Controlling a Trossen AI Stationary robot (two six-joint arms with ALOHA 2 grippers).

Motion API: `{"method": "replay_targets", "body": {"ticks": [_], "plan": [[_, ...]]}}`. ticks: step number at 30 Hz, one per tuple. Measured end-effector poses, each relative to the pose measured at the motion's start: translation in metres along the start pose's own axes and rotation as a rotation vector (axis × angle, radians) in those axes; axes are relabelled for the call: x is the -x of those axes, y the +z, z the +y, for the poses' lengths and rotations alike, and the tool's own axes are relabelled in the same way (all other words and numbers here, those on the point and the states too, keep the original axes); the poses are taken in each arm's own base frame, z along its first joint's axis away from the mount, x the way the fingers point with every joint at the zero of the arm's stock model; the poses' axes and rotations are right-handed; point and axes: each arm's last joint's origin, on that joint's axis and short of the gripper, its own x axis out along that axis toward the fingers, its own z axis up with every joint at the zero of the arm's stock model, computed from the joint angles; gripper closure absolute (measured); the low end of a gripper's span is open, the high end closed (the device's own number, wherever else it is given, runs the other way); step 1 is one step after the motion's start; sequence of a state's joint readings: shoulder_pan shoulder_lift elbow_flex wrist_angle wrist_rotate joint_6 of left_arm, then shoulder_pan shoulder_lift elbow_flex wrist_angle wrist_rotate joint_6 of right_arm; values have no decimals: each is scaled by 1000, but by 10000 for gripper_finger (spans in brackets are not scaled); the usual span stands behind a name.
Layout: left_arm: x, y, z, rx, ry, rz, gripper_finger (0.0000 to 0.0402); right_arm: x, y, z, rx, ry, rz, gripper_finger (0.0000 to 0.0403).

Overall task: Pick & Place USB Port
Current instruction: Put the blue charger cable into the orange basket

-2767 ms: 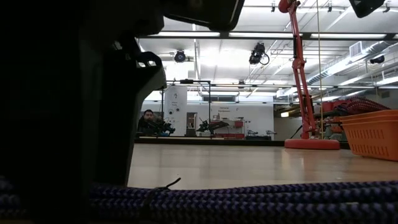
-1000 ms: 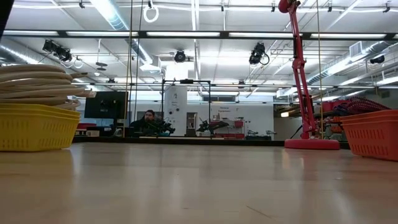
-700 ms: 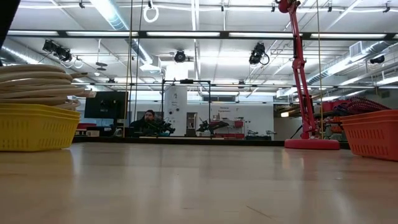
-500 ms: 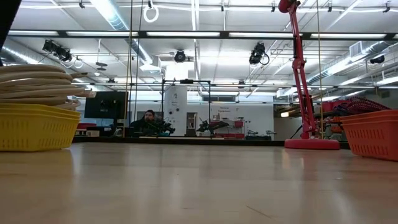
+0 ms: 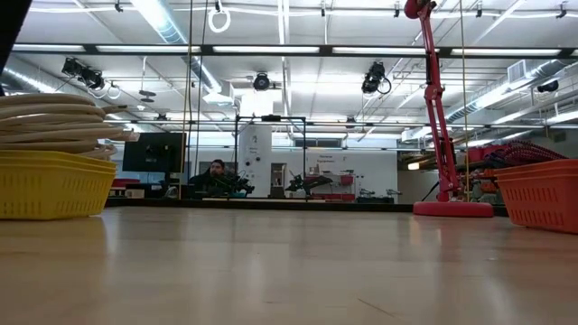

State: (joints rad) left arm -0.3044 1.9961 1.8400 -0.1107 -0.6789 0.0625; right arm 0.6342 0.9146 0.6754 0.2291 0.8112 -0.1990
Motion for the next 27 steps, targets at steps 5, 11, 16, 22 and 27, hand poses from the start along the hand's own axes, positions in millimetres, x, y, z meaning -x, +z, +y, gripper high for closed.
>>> {"method": "replay_targets", "body": {"ticks": [5, 11, 16, 22, 27], "plan": [[-2, 0, 3, 25, 6, -1, 323, 0, -1, -2, 6, -62, 14, 388], [-2, 0, 3, 26, 8, -2, 271, 1, -1, -4, 14, -92, 24, 388], [1, -3, 2, -61, 109, 39, 244, 7, -4, -12, 15, -181, 71, 389], [13, -10, 6, -156, 241, 144, 229, 28, -11, -31, -60, -202, 138, 390], [25, -14, 11, -168, 282, 213, 230, 50, -34, -48, -191, -155, 294, 390]]}}
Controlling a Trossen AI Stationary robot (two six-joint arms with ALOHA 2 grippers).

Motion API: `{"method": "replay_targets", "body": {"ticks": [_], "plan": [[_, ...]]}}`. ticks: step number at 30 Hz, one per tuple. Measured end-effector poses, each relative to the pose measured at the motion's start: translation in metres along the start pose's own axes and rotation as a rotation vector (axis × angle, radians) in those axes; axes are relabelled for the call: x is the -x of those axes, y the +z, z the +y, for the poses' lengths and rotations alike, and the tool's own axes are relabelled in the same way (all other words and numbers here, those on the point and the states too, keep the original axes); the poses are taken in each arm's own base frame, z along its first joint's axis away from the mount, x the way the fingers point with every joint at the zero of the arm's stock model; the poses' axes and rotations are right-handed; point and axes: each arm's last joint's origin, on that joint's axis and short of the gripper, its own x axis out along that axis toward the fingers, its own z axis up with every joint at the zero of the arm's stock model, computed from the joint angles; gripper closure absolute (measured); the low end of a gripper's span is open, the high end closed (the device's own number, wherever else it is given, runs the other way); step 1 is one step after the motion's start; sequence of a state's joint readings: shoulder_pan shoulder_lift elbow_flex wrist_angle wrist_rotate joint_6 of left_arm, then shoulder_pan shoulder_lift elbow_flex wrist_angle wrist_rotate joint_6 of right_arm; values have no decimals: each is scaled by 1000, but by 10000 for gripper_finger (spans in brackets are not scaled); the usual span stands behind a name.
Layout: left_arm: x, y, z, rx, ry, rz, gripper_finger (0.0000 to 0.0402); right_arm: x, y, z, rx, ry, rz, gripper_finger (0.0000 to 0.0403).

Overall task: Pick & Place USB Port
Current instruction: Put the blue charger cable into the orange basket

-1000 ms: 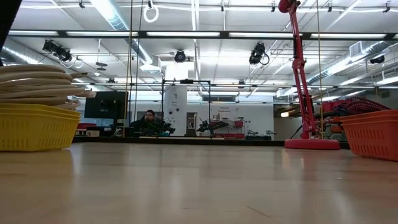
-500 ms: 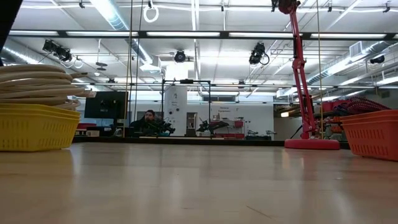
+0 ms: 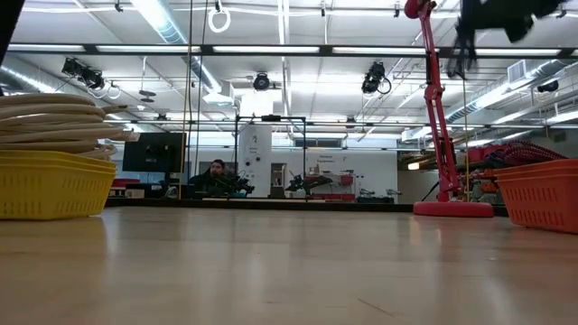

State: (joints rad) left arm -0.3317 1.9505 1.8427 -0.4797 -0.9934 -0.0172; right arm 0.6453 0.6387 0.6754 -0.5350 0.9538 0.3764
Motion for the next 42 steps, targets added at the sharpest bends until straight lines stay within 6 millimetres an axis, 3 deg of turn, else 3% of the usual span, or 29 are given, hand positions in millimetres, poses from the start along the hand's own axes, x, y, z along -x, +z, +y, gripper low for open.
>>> {"method": "replay_targets", "body": {"ticks": [7, 21, 30, 37, 42], "plan": [[3, -16, 5, -33, 2, 112, 231, 6, -31, -16, -36, 24, 333, 390], [3, -23, 6, -2, -30, 172, 232, 30, -31, -37, -148, 35, 735, 390], [3, -23, 5, 2, -48, 179, 232, 29, -34, -33, -162, 36, 814, 391], [4, -24, 4, 6, -98, 192, 232, 19, -59, -24, -152, 77, 891, 391], [4, -24, 4, 6, -98, 192, 232, 16, -66, -21, -133, 109, 896, 391]]}}
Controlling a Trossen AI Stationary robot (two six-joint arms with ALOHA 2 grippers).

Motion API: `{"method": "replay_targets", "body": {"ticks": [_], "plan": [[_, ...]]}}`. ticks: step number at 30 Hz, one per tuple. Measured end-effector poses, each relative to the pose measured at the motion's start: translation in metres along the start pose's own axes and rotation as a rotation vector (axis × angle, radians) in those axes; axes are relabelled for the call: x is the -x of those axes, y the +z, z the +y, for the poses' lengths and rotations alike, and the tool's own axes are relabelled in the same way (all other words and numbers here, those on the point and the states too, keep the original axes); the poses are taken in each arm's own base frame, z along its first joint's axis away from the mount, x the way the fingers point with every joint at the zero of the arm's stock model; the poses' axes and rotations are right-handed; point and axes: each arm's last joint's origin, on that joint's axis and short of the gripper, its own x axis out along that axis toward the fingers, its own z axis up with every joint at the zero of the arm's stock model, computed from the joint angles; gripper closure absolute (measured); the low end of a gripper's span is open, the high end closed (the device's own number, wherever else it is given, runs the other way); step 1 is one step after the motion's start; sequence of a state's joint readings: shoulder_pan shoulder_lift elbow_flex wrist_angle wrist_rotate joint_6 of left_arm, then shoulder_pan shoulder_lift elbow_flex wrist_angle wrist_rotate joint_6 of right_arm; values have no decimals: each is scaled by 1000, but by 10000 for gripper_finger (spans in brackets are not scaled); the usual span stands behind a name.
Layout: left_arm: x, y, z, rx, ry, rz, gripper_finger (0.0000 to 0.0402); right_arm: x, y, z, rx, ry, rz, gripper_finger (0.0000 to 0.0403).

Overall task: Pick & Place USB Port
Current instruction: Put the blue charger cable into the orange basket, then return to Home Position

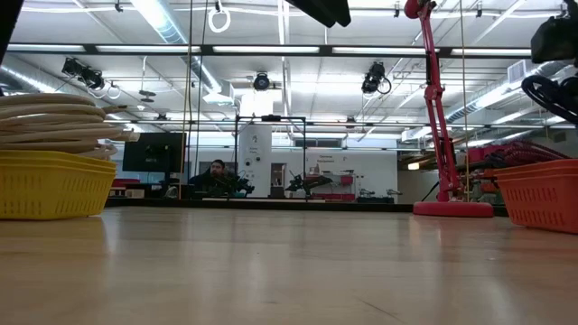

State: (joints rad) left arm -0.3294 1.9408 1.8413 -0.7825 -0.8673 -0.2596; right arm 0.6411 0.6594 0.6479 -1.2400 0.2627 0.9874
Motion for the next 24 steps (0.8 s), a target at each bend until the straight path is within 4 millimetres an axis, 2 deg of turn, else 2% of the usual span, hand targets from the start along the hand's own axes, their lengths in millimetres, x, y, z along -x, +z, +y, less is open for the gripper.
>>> {"method": "replay_targets", "body": {"ticks": [8, 16, 24], "plan": [[0, 0, 0, 1, 0, 0, 232, -1, 0, 1, -2, 10, -4, 390], [0, 0, 0, 0, 0, 0, 232, -1, 1, 3, -3, 27, -17, 347], [0, 0, 0, 1, 0, 0, 232, -1, 1, 3, 19, 32, -11, 351]]}}
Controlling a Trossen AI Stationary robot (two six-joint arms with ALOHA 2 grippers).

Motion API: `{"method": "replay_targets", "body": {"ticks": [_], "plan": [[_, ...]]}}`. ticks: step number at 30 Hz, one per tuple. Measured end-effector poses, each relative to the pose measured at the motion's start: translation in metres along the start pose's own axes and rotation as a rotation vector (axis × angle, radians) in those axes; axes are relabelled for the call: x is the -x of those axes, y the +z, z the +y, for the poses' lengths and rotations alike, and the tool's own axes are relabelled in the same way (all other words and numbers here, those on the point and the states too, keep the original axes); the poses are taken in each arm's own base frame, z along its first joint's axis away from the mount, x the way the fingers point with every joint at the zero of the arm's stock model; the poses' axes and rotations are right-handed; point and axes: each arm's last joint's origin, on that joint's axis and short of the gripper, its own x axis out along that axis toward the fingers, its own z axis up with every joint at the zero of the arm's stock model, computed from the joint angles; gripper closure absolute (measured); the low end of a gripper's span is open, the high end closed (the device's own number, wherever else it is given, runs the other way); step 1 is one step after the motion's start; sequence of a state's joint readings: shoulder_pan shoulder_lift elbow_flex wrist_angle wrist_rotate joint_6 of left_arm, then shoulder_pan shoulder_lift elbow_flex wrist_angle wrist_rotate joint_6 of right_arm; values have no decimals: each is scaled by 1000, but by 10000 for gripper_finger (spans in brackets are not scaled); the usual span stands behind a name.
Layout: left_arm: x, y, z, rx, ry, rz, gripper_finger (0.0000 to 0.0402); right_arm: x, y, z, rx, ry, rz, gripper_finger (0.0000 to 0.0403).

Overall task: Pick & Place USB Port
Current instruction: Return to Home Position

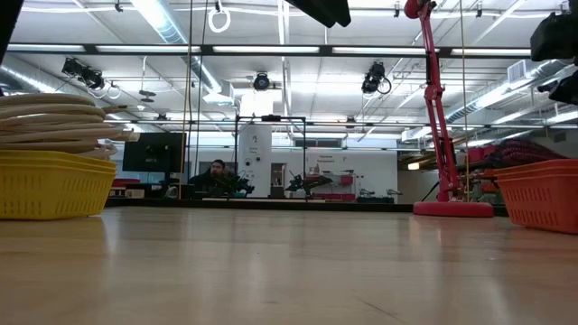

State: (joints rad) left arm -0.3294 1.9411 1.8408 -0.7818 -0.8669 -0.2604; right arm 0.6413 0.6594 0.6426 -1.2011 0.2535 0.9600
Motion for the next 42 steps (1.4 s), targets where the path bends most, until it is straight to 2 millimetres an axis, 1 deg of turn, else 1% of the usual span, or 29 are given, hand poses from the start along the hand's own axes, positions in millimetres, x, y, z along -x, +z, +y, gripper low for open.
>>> {"method": "replay_targets", "body": {"ticks": [4, 9, 11, 13, 16, 18, 20, 23, 26, 27, 30, 33, 35, 37, 39, 42], "plan": [[0, 0, 0, 0, 0, 0, 232, 0, 0, 0, 4, -13, -17, 353], [0, 0, 0, -2, 0, 0, 232, 0, 5, 1, 21, -40, -118, 353], [0, 0, 0, -14, 1, -1, 232, 1, 11, 6, 35, -17, -207, 352], [0, 0, 1, -62, 23, -5, 232, 3, 19, 15, 60, 40, -326, 348], [6, -1, 4, -135, 112, -16, 232, 13, 35, 32, 163, 153, -534, 338], [17, -1, 14, -146, 166, -16, 232, 22, 44, 40, 248, 198, -667, 331], [34, -2, 32, -143, 202, -4, 232, 31, 47, 42, 332, 209, -763, 325], [66, -8, 67, -91, 277, 6, 232, 41, 46, 35, 357, 142, -829, 323], [109, -17, 104, 2, 336, -46, 232, 53, 40, 21, 338, 125, -875, 323], [123, -21, 113, 24, 343, -78, 232, 57, 38, 16, 330, 133, -896, 323], [159, -30, 130, 48, 327, -165, 232, 68, 33, 3, 320, 134, -963, 323], [182, -43, 141, 42, 287, -241, 232, 77, 28, -11, 300, 106, -1024, 323], [191, -58, 150, 61, 261, -272, 232, 81, 23, -21, 274, 105, -1047, 323], [192, -78, 155, 84, 238, -292, 232, 83, 19, -28, 249, 120, -1066, 323], [190, -98, 161, 126, 228, -314, 232, 83, 15, -34, 241, 144, -1078, 323], [179, -125, 166, 173, 223, -325, 232, 83, 11, -41, 233, 193, -1098, 323]]}}
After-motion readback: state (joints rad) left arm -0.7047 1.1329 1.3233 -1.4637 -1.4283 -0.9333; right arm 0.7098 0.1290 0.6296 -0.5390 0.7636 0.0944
